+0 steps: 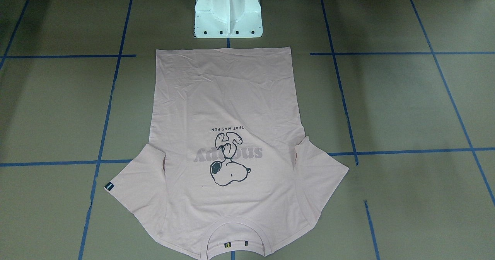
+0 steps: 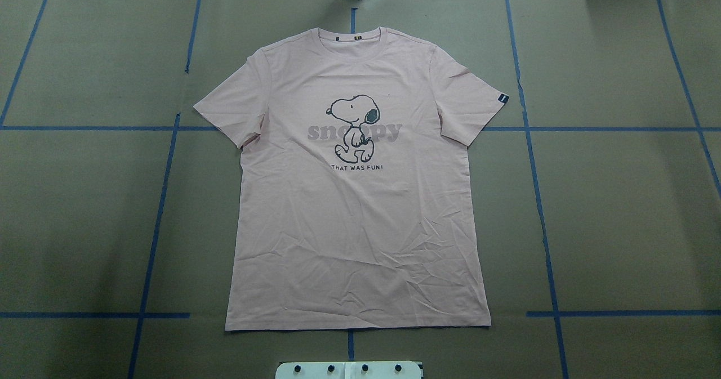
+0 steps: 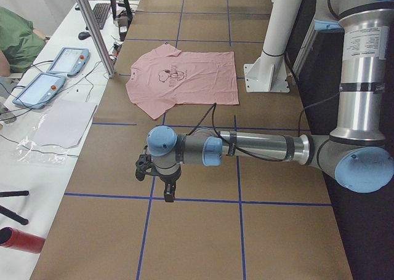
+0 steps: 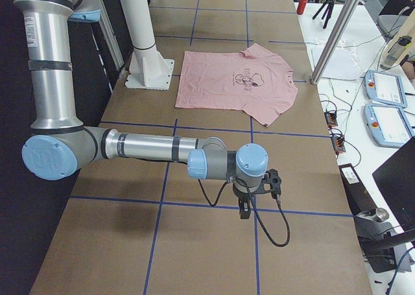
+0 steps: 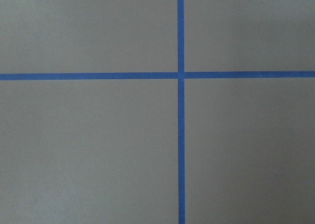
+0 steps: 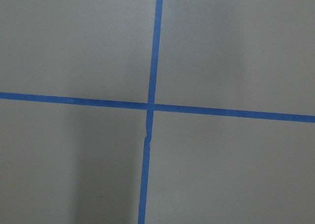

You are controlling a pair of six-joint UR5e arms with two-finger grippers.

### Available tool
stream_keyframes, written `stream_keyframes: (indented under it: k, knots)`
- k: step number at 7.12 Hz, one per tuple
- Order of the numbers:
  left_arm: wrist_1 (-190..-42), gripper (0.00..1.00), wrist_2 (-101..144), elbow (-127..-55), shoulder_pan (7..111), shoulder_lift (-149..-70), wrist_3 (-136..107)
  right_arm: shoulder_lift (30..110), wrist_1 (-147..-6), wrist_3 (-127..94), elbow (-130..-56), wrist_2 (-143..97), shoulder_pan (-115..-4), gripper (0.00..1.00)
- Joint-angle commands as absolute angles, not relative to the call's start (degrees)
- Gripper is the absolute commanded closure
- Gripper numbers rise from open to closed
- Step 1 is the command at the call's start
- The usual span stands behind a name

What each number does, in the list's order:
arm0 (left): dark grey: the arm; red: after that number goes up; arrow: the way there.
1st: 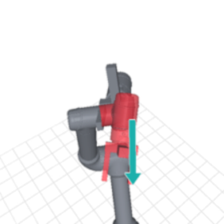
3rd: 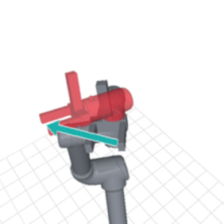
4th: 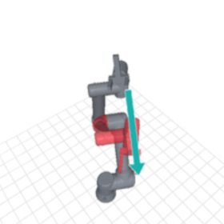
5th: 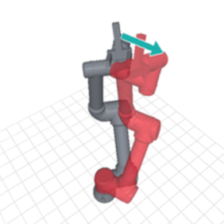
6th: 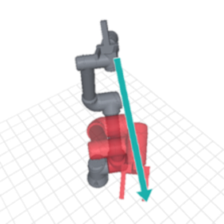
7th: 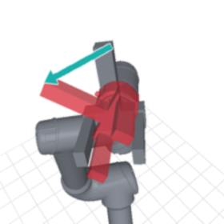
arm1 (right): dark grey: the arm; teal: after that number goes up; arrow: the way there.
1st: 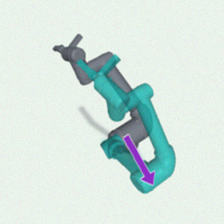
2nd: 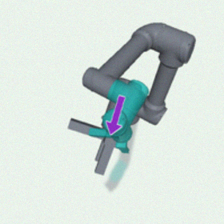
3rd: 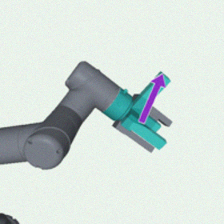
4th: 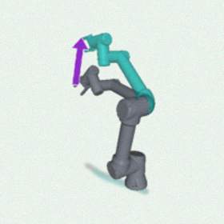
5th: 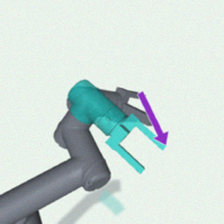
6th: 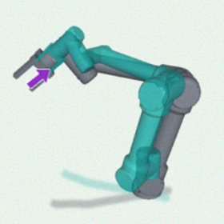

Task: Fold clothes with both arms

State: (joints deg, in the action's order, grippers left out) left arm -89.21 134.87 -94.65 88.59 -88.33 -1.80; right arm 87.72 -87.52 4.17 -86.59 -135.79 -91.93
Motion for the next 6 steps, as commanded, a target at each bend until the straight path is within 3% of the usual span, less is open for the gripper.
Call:
stream_keyframes:
  k: [1, 4, 6]
  knots:
    - [-89.21, 0.0, 134.91, -94.92, 88.59, -88.33, -1.76, 87.02, -87.97, 4.04, -87.01, -136.14, -91.76, 0.0]
    - [-89.65, 0.0, 135.26, -96.94, 88.24, -97.16, -1.85, 80.71, -87.19, 1.95, -86.22, -136.5, -83.7, 0.0]
    - [-99.07, 0.0, 135.35, -97.73, 84.76, -97.73, -2.28, 71.67, -87.1, -9.69, -85.88, -135.62, -77.72, 0.0]
